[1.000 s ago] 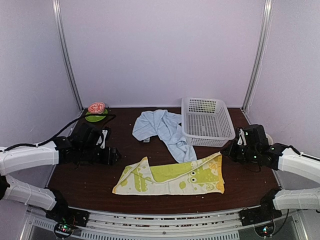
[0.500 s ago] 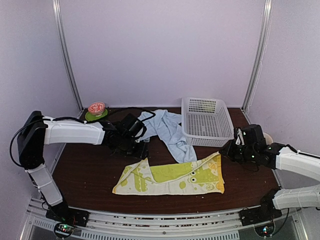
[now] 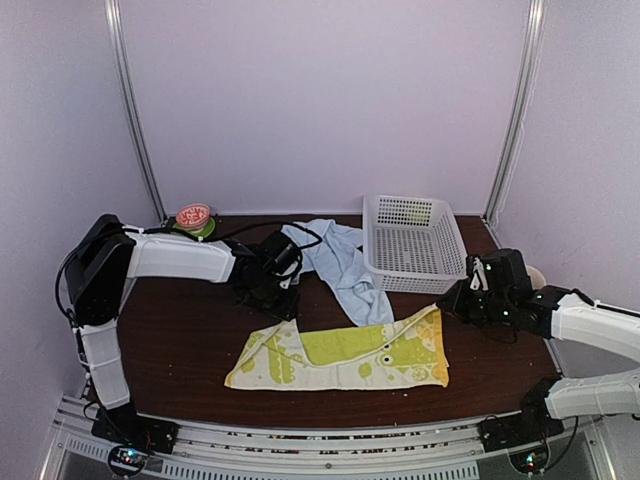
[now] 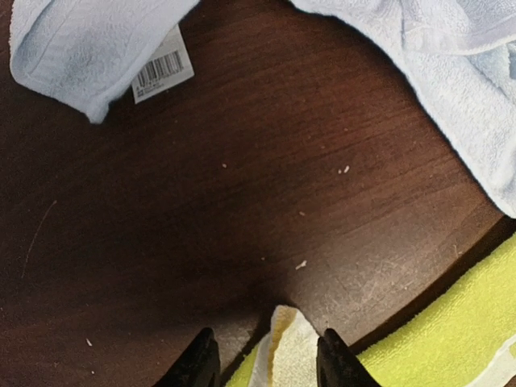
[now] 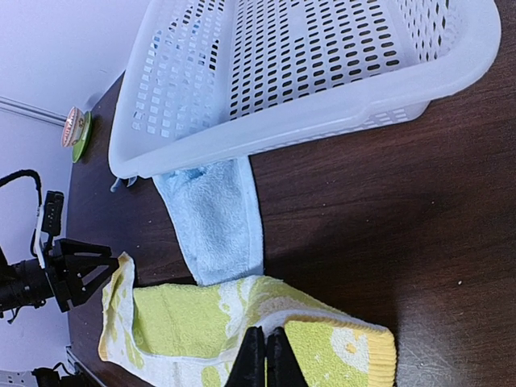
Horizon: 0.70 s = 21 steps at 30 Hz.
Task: Roll the towels
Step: Pick up the towel from the center of the board.
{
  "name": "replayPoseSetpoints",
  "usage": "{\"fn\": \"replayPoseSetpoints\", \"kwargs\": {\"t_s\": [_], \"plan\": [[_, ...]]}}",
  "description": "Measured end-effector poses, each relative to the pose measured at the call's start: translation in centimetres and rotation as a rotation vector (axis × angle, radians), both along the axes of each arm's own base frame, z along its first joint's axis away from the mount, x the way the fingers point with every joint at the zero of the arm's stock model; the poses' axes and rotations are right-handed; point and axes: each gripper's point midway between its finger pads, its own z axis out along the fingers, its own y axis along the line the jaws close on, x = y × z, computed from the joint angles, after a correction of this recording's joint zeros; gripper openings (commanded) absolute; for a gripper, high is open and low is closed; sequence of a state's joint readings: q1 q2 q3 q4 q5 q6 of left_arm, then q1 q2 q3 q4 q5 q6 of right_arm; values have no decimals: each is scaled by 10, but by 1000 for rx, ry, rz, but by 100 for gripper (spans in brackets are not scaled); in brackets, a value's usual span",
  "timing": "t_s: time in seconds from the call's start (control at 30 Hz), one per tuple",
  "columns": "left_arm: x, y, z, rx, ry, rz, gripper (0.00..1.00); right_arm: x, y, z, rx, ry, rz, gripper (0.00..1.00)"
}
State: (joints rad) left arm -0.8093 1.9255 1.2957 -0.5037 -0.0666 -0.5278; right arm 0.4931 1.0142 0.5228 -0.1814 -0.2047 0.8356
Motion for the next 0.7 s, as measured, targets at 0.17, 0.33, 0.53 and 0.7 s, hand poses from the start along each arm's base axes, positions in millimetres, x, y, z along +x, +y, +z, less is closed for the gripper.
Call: {"fn": "replayPoseSetpoints", "kwargs": {"t_s": [0.17,0.33,0.53,0.7], "plan": [[5,-6,-4,-1,8,-19,34,0,0,-1,-1,1,1,0],[3,-8,-13,5,34,-32,29,1,1,0,2,-4,2,0],[0,-8,-19,10,49,-43,12,2,2,1,5,-9,2,0],[1,-8,-19,10,44,-47,0,3,2,1,5,-10,2,0]]}}
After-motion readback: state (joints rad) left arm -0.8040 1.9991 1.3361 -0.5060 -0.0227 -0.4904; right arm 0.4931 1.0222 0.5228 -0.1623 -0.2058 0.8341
